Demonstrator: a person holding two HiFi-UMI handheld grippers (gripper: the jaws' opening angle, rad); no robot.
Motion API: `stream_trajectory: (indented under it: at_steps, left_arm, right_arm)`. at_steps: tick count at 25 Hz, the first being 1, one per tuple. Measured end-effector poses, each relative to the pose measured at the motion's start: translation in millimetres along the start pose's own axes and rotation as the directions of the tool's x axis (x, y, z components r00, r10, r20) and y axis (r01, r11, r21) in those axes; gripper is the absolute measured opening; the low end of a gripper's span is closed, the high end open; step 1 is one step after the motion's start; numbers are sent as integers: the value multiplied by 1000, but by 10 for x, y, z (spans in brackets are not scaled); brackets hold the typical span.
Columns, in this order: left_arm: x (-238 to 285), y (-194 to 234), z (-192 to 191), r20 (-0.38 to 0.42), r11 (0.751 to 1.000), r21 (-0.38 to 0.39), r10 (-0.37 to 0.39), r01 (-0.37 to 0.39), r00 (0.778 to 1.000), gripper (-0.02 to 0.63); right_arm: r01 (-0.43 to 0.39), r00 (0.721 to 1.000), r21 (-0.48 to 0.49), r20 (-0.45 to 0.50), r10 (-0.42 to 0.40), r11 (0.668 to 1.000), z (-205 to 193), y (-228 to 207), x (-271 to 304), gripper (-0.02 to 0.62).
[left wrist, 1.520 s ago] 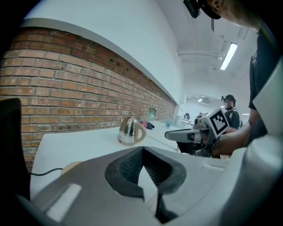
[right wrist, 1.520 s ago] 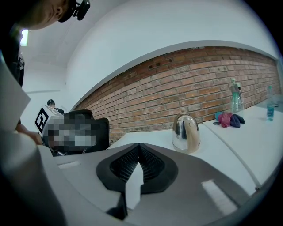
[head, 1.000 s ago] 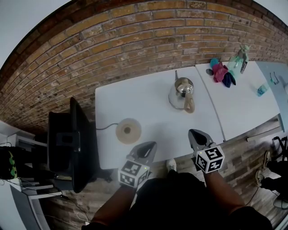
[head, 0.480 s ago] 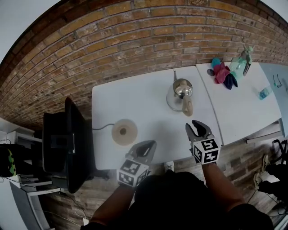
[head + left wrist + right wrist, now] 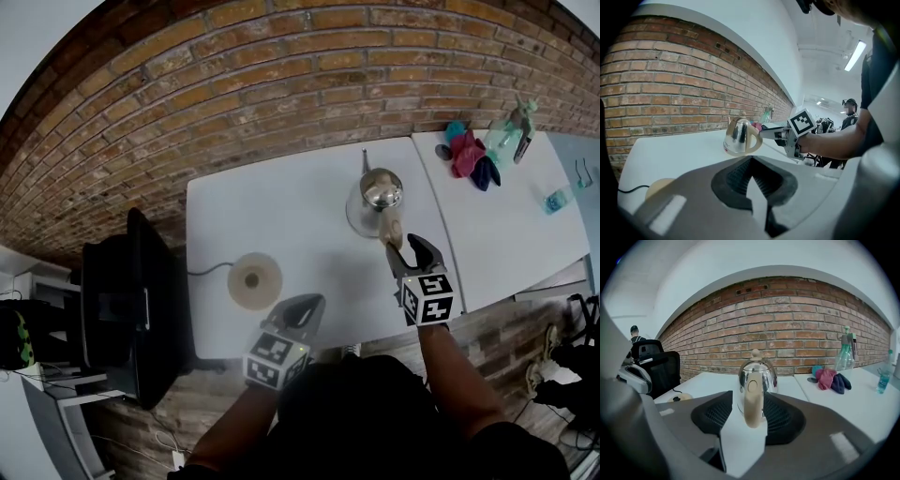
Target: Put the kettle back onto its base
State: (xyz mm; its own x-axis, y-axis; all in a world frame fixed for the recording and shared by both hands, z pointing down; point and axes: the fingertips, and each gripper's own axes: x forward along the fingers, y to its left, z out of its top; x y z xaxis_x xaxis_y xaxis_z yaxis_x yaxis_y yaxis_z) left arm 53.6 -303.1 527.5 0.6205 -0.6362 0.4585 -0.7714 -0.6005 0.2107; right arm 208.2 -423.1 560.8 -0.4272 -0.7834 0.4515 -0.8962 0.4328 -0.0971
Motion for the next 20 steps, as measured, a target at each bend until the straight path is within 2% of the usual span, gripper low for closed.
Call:
stream_trajectory:
  at_steps: [4, 11, 17, 20]
  left_arm:
    - [118, 48, -18, -15, 999, -37, -11, 11, 1000, 0]
    - [276, 118, -25, -31, 998, -55, -14, 13, 999, 0]
    - [343, 153, -32, -39, 998, -69, -10, 7, 999, 0]
    - [330, 185, -45, -43, 997, -72, 1, -4, 999, 0]
  right_arm:
    - [-2, 1000, 12, -14, 2, 1000, 8, -53, 176, 235]
    - [-5, 1000, 2, -30, 5, 1000, -9, -89, 411, 235]
    - [12, 998, -83, -58, -17, 996, -49, -113, 553, 229]
    - [25, 998, -84, -64, -30, 996, -64, -136, 613, 214]
